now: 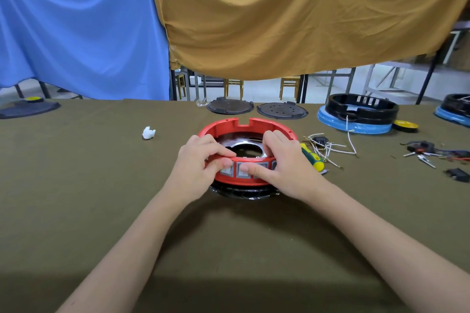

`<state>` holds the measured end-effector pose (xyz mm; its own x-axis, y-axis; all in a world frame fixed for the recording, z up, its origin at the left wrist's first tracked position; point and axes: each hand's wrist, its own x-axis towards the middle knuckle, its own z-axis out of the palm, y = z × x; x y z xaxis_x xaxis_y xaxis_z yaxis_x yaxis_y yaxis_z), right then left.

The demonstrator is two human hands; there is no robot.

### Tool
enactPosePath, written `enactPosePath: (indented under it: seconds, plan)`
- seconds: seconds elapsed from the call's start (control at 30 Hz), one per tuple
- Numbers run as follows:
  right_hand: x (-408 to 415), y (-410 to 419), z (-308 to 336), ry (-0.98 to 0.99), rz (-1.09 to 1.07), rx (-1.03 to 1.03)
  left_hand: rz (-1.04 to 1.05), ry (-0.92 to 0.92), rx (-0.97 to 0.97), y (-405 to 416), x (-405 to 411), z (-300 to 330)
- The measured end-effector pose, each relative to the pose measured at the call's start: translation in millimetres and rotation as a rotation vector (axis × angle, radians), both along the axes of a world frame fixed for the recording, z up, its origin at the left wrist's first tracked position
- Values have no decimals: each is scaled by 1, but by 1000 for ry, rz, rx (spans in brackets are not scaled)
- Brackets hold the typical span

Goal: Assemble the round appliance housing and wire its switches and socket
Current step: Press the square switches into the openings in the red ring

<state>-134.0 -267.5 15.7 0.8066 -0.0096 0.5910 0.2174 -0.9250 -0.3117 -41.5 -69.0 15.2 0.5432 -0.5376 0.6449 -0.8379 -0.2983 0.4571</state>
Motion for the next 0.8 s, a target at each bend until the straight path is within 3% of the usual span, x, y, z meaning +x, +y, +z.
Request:
enactPosePath:
  seconds: [0.4,0.57,0.7,0.8]
  plan:
    - [-22,-31,16,172,64,27,13,98,-34,14,2,4]
    - [-21,-29,8,173,49,-138,-19,-45,168,8,1,1]
    - [-22,-27,9,179,60,-137,-50,-91,166,9,2,-4]
    - [-23,-30,14,207,59,-276,-102,-71,172,12,5,-2]
